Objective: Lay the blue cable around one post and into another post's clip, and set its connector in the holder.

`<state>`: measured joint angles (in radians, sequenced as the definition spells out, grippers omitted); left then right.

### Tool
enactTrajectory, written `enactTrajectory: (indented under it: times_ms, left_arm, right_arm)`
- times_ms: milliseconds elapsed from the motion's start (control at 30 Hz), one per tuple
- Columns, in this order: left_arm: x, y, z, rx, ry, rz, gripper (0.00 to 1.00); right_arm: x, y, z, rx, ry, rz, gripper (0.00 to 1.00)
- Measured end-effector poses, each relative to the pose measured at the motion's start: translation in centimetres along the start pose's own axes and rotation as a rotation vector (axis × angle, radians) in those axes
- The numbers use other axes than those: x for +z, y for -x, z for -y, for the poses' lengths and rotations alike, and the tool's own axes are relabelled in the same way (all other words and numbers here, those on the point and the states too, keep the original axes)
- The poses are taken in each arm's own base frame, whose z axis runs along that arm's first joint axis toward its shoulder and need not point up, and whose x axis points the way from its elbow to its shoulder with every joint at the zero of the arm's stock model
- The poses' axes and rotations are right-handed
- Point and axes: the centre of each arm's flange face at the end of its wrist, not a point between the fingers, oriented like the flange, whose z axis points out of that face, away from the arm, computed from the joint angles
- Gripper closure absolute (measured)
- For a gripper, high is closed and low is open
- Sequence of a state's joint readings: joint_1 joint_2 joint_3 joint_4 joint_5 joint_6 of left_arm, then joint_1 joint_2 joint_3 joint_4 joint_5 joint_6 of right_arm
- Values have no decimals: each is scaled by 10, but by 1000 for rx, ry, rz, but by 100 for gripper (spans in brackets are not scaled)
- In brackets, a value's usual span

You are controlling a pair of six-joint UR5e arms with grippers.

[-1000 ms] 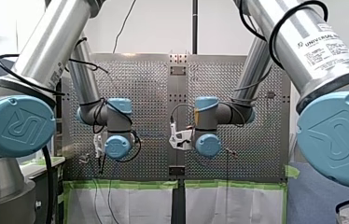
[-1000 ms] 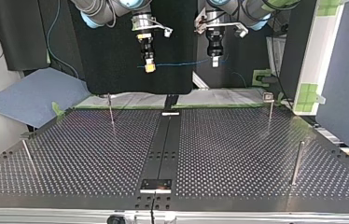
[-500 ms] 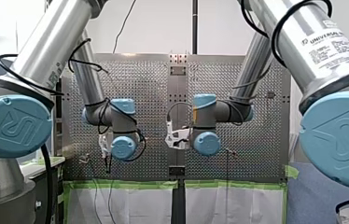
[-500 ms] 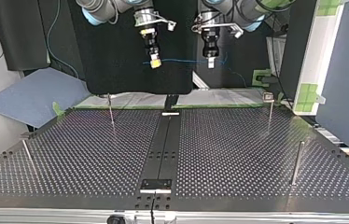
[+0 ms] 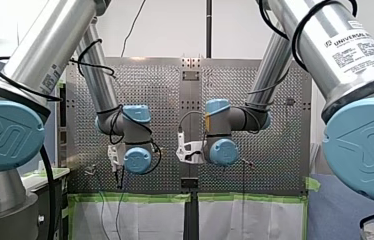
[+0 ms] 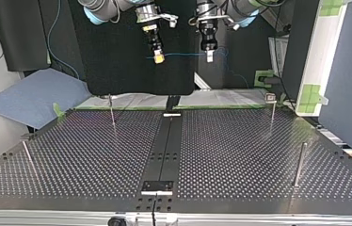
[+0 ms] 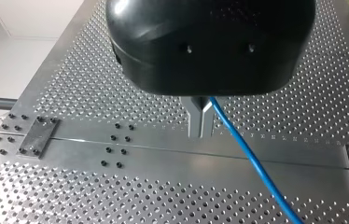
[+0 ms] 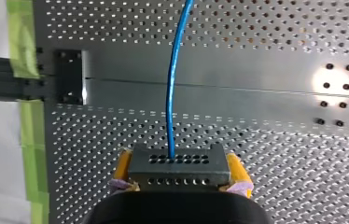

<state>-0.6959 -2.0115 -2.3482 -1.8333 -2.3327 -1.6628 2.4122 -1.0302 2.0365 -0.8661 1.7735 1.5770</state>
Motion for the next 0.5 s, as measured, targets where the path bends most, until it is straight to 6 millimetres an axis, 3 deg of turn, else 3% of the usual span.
enactTrajectory:
  times_ms: [233, 500]
  left_arm:
    - [10, -1, 2, -20, 13, 4, 100]
    - [34, 22, 13, -93, 7, 34, 100]
  right_arm:
    - [-3, 1, -4, 2, 12, 36, 100]
    - [5, -34, 0, 74, 6, -47, 100]
